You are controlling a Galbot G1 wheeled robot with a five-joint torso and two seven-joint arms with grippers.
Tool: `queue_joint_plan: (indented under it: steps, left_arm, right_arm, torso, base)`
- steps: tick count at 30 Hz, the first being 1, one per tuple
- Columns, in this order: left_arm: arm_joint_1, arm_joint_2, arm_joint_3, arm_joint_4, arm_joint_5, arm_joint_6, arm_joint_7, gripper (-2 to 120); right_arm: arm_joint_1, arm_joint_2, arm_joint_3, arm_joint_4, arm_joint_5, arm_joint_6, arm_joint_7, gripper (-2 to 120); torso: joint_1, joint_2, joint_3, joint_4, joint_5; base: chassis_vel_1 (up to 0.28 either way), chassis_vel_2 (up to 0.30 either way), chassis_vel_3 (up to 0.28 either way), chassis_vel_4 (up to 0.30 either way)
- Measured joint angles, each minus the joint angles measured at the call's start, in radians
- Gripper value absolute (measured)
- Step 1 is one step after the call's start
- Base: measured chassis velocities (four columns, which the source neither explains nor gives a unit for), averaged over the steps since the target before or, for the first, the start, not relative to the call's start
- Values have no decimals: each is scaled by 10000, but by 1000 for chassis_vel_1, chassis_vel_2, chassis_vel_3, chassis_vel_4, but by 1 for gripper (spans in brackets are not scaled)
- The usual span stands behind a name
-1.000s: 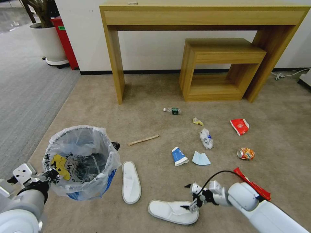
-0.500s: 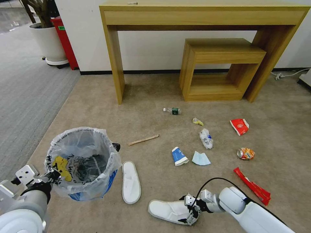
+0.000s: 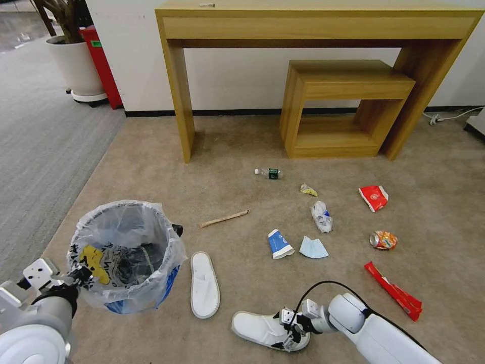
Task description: Pick up the trash bin and place the garbage on the floor into it.
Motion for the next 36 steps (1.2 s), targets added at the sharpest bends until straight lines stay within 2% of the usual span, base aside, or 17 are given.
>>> queue_joint_plan:
  steps: [2, 4, 5, 7, 9, 11, 13, 14, 19, 22, 24, 26, 27, 29, 31, 32, 36]
  left_arm:
    - [-21, 3, 4, 21, 10, 0, 5, 1]
    - [-27, 4, 5, 24, 12, 0, 6, 1]
    - [-31, 3, 16, 31, 15, 0, 7, 1]
    - [-31, 3, 17, 31, 16, -1, 8, 1]
    - [-28, -8, 43, 32, 30, 0, 10, 1]
    - [-19, -16, 58, 32, 40, 0, 11, 1]
    - [1, -22, 65, 21, 50, 0, 13, 1]
    - [1, -22, 65, 21, 50, 0, 13, 1]
    - [38, -37, 63, -77, 62, 0, 15, 1]
    - [71, -48, 67, -123, 87, 0, 15, 1]
    - [88, -48, 75, -132, 101, -1, 15, 1]
    - [127, -45, 104, -134, 130, 0, 15, 1]
    - [127, -45, 104, -134, 130, 0, 15, 1]
    - [164, -41, 197, -118, 157, 0, 13, 1]
    - [185, -67, 373, -106, 154, 0, -12, 1]
    - [185, -67, 373, -106, 154, 0, -12, 1]
    - [247, -99, 696, -106, 93, 0, -76, 1]
  right_arm:
    - [0, -7, 44, -12, -30, 26, 47, 61]
    - [1, -7, 53, -13, -35, 29, 61, 59]
    - [3, -8, 69, -13, -41, 30, 91, 52]
    - [4, -9, 72, -13, -42, 31, 94, 52]
    - [6, -17, 105, 10, -52, 41, 117, 37]
    - [2, -30, 134, 52, -50, 44, 133, 34]
    - [-12, -49, 176, 122, -41, 46, 172, 22]
    - [-12, -49, 176, 122, -41, 46, 172, 22]
    - [-108, -89, 357, 243, -45, 105, 245, 1]
    - [-180, -198, 549, 372, 119, 354, 299, 0]
    - [-189, -265, 729, 470, 613, 777, 347, 0]
    - [-186, -363, 1172, 760, 1866, 1639, 347, 0]
    - [-186, -363, 1172, 760, 1866, 1639, 347, 0]
    - [-158, -531, 1721, 1316, 3163, 2104, 57, 0]
    - [-154, -704, 2252, 1986, 4603, 2528, -783, 0]
    - [-154, -704, 2252, 1986, 4603, 2528, -783, 0]
    - [-244, -959, 2854, 3212, 6317, 2699, -1722, 0]
  torso:
    - [0, 0, 0, 0, 0]
    - [-1, 0, -1, 0, 0]
    - [-1, 0, -1, 0, 0]
    - [-1, 0, 0, 0, 0]
    - [-1, 0, 0, 0, 0]
    - [0, 0, 0, 0, 1]
    - [0, 0, 0, -1, 0]
    - [0, 0, 0, -1, 0]
    - [-1, 0, 0, -1, 2]
    - [0, 0, 0, -1, 3]
    - [0, 0, 1, -2, 1]
    - [-1, 0, 0, -1, 2]
    - [-1, 0, 0, -1, 2]
    - [-1, 1, 1, 1, 1]
    - [0, 0, 1, -1, -1]
    - [0, 0, 1, -1, -1]
    - [-1, 0, 1, 0, -2]
  base:
    - [0, 0, 0, 0]
    - [0, 0, 0, 0]
    - [0, 0, 0, 0]
    - [0, 0, 0, 0]
    - [0, 0, 0, 0]
    - [0, 0, 0, 0]
    - [0, 0, 0, 0]
    - [0, 0, 0, 0]
    - [0, 0, 0, 0]
    - [0, 0, 0, 0]
    - [0, 0, 0, 0]
    - [0, 0, 0, 0]
    - [0, 0, 0, 0]
    - [0, 0, 0, 0]
    - [0, 0, 0, 0]
    - [0, 0, 0, 0]
    - [0, 0, 0, 0]
